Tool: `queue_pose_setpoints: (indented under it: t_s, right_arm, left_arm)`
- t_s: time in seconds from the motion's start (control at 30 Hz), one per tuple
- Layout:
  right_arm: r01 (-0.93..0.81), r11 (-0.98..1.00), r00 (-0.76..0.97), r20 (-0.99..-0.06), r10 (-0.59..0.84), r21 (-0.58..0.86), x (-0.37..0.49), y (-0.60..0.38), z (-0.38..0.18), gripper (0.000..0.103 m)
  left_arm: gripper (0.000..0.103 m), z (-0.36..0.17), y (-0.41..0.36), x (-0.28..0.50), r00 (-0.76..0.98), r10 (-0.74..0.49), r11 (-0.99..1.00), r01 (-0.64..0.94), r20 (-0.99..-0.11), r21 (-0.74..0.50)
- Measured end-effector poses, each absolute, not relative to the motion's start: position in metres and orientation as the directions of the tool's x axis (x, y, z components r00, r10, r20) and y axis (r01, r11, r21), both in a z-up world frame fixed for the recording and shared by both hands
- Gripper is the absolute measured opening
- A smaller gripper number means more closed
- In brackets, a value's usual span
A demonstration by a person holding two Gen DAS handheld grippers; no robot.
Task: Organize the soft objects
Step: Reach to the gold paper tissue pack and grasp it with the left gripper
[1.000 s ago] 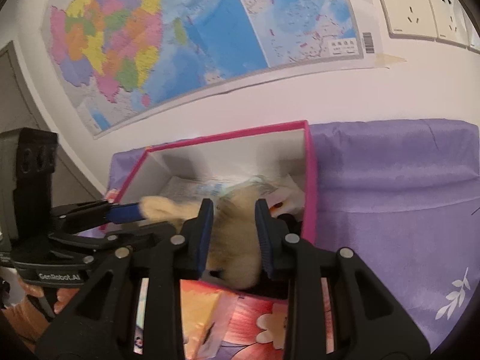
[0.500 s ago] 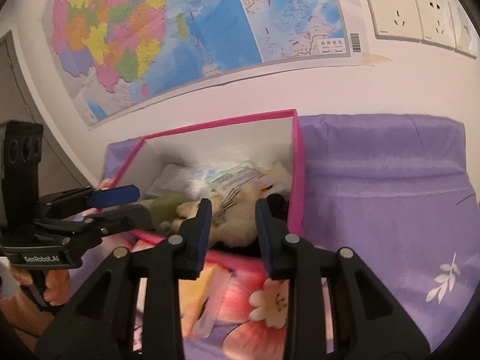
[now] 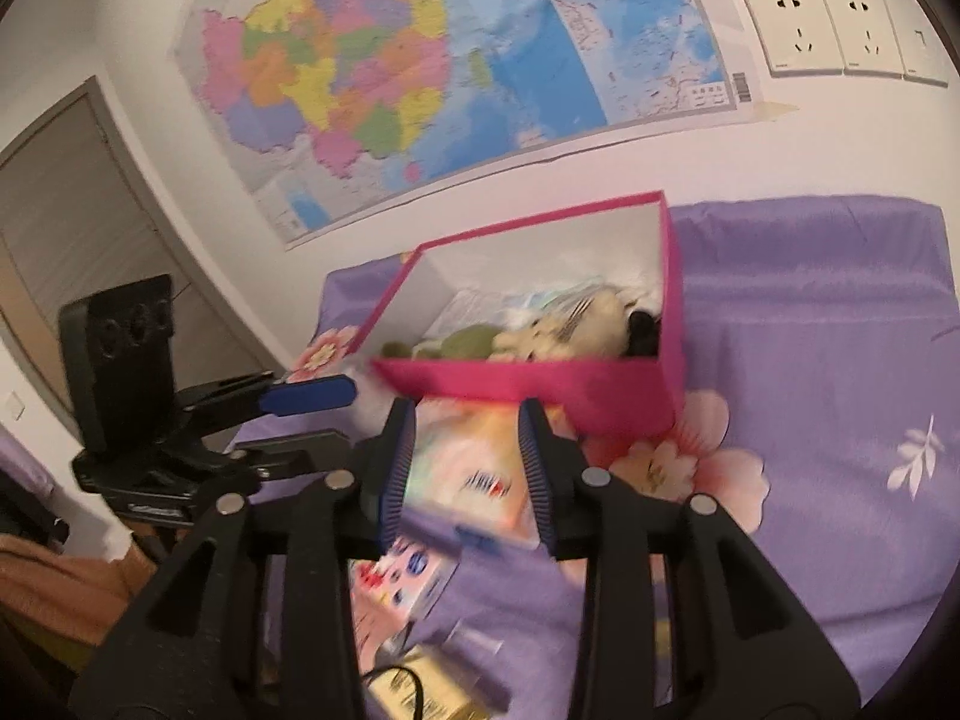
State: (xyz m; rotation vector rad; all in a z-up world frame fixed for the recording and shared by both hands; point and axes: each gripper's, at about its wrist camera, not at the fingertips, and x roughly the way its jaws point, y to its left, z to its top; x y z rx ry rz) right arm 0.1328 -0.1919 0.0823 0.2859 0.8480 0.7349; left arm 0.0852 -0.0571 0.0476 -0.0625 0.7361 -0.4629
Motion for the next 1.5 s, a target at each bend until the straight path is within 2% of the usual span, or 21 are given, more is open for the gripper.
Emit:
queue_pose_setpoints:
  t_s: [0.47,0.63,0.73,0.93,1.27,1.37,1.5]
  right_arm:
    - [-0.423,0.704,0.325,-0.629,0.706,0.570,0.075,-0.206,0.052,0.039]
    - [-0.402,0.719,0.262,-0.681,0.683,0.566,0.059,-0.206,0.032,0.044]
    - [-0.384,0.728,0.211,-0.713,0.668,0.568,0.051,-0.204,0.015,0.044]
    - [-0.353,0.740,0.148,-0.747,0.648,0.572,0.038,-0.202,-0.009,0.044]
    - [-0.347,0.726,0.117,-0.741,0.662,0.594,0.023,-0.200,-0.021,0.044]
    - [-0.354,0.737,0.130,-0.750,0.649,0.576,0.023,-0.199,-0.021,0.040]
    - [-0.348,0.743,0.159,-0.745,0.648,0.572,0.028,-0.204,-0.019,0.030]
  left_arm:
    - [0.057,-0.002,-0.081,0.051,0.504,-0.494,0.851,0.450,-0.709,-0.273]
    - [0.055,-0.020,-0.092,0.040,0.449,-0.512,0.832,0.473,-0.732,-0.292]
    - [0.050,-0.029,-0.097,0.034,0.414,-0.520,0.821,0.485,-0.747,-0.302]
    - [0.047,-0.043,-0.104,0.023,0.358,-0.515,0.809,0.504,-0.779,-0.303]
    - [0.035,-0.054,-0.111,0.022,0.305,-0.535,0.792,0.505,-0.788,-0.343]
    - [0.035,-0.052,-0.110,0.024,0.311,-0.536,0.796,0.495,-0.785,-0.348]
    - [0.034,-0.053,-0.108,0.032,0.321,-0.536,0.806,0.470,-0.781,-0.360]
